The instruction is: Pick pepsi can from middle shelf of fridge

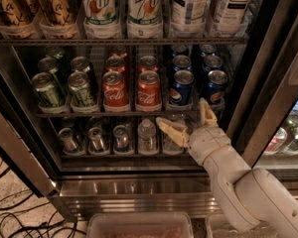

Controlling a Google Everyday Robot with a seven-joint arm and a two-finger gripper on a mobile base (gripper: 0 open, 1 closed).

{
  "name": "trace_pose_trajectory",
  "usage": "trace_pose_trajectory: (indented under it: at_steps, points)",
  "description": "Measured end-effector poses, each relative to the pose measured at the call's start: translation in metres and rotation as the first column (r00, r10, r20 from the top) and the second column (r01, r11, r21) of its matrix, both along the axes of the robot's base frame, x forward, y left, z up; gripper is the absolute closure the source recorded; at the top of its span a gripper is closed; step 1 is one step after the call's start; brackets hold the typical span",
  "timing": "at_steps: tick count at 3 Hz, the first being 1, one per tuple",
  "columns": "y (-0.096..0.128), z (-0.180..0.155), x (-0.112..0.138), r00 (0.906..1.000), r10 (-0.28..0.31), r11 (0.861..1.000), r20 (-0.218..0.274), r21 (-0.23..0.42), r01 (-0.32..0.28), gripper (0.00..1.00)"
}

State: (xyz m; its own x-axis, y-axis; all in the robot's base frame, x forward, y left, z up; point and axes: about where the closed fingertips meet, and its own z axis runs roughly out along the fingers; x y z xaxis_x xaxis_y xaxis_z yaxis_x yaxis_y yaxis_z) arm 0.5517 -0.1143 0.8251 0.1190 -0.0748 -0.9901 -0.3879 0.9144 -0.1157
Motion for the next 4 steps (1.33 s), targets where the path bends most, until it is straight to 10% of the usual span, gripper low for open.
trace_pose_trajectory:
  at_steps: [2, 4]
  points:
    - [0.000, 0.000, 0.000, 1.0000, -0.002, 1.000, 0.000, -0.001, 0.002, 0.34]
    - [-0.007, 0.001, 0.015, 0.9996, -0.027, 1.000, 0.004, -0.007, 0.027, 0.22]
